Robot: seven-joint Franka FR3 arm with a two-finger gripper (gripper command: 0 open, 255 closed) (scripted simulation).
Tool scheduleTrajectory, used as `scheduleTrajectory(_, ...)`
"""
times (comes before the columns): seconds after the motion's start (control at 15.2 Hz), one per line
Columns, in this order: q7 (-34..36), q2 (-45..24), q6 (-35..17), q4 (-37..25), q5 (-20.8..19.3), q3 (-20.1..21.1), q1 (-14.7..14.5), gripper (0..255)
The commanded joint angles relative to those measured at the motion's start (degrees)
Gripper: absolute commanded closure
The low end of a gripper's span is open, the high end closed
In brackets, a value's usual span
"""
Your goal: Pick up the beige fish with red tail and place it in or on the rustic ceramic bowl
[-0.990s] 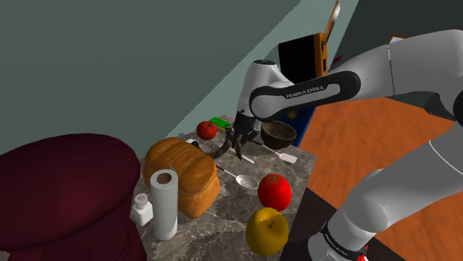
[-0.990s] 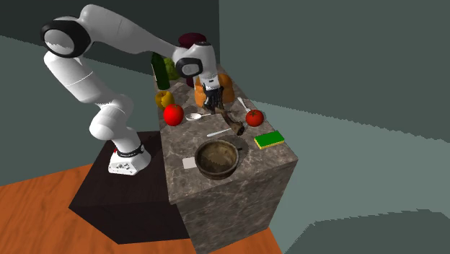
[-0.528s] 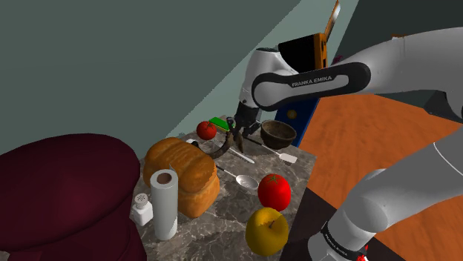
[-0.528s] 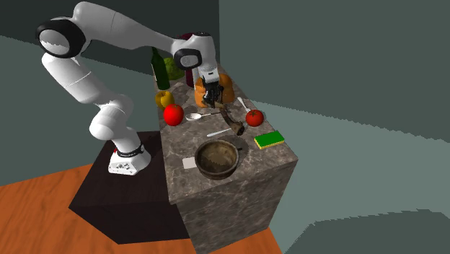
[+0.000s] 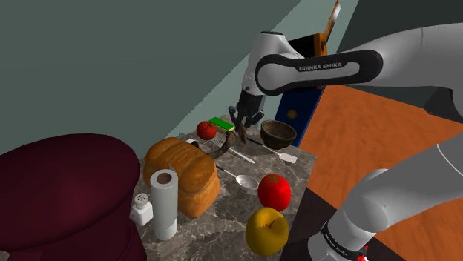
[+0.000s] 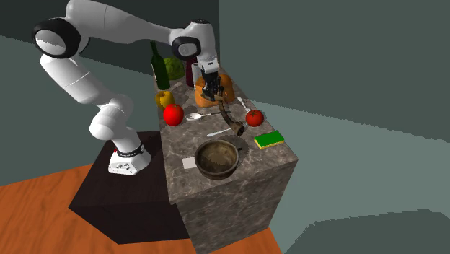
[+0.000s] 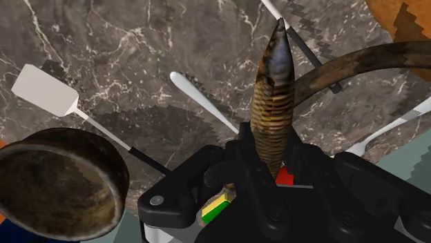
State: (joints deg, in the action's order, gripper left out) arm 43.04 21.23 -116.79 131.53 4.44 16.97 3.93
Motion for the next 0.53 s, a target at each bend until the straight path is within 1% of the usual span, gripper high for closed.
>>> scheduleTrajectory(0.0, 0.04, 0.04, 1.04, -0.98, -0.03, -0.03, 0.01, 255)
scheduleTrajectory(0.46, -10.24, 2.09, 0.89, 1.47, -1.40, -7.50, 3.58, 255)
